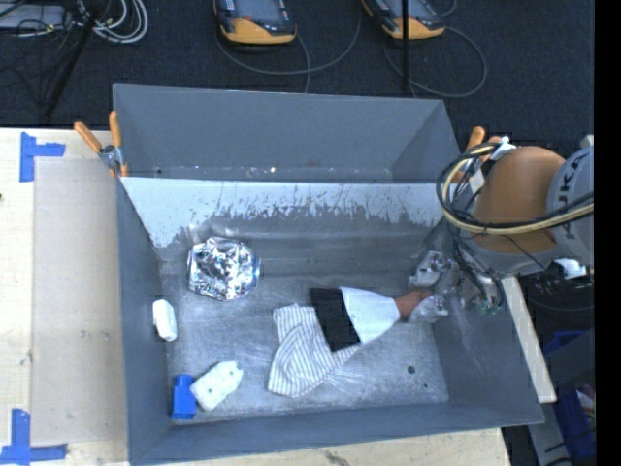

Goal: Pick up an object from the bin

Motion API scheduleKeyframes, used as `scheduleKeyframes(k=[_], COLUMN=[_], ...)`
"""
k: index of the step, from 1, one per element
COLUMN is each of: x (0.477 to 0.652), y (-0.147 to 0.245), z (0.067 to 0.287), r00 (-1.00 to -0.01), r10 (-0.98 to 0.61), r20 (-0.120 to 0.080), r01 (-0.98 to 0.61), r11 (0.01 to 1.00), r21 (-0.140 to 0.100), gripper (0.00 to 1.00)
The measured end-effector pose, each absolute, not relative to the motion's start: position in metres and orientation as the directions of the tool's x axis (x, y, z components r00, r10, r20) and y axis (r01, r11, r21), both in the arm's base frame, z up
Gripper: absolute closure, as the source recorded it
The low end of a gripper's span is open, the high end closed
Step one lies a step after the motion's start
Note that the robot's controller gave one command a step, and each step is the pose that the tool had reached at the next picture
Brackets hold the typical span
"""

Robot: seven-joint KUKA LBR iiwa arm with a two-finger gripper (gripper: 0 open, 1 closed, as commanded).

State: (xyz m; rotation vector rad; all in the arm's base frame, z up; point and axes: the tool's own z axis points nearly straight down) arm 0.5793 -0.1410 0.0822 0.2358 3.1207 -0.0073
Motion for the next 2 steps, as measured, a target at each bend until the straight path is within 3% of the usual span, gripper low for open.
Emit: scheduleKeyframes(k=[2], x=[0.5785], y=[-0.14], z=[0.1006], r00=[-0.989], r10=[0.15], r20=[0.0], r01=[0.15], r11=[0.989], r21=[0.0], gripper=[1.0])
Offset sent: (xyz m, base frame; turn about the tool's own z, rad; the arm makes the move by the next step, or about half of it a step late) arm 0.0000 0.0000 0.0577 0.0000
